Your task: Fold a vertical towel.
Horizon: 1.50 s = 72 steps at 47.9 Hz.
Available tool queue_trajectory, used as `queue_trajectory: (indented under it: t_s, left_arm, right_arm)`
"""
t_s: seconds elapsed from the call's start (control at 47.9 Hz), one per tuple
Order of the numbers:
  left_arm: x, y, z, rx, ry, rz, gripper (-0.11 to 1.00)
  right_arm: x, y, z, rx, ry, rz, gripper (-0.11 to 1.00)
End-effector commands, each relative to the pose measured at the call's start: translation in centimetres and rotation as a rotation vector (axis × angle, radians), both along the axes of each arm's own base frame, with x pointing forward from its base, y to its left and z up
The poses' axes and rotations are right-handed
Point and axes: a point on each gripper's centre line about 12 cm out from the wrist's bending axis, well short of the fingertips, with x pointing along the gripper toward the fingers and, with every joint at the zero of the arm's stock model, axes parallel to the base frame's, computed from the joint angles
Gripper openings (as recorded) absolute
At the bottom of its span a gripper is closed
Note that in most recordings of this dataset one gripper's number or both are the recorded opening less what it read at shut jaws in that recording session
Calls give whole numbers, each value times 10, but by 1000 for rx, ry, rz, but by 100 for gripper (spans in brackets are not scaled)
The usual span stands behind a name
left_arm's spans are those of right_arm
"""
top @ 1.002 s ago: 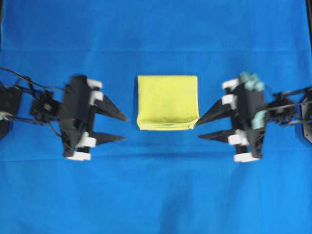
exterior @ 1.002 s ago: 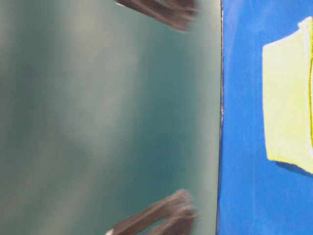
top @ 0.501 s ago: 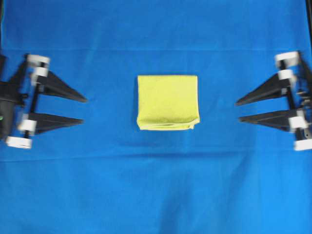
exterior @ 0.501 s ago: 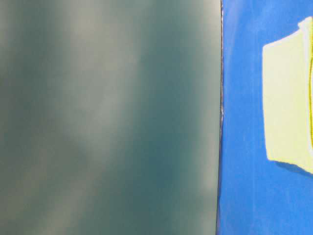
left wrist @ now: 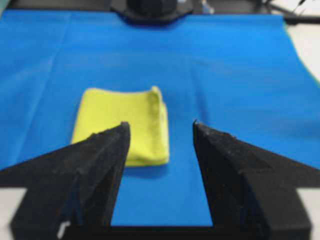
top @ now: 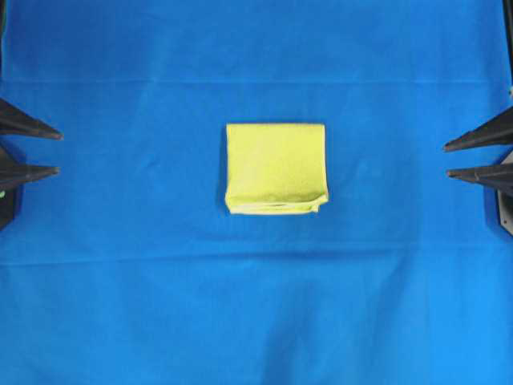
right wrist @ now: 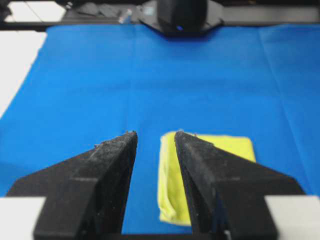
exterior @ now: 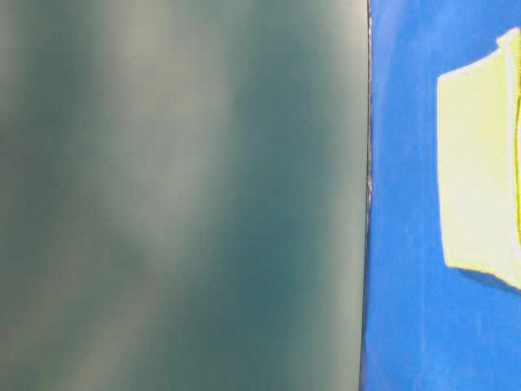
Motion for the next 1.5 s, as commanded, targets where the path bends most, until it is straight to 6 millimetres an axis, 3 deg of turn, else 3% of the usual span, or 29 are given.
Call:
queue_trajectory:
  t_s: [0.0,0.292,1.483]
  left_arm:
    - [-8,1,-5,-6,-6,11,50]
    - [-16,1,-24,-26,15,14,50]
    - [-16,1,-30,-27,32,14,50]
  right_arm:
    - [-7,-3,-7,5,-26,-17,44]
    - [-15,-7,-50,39,-18,-46,44]
    - [-15,-11,-53,38,2,-73,44]
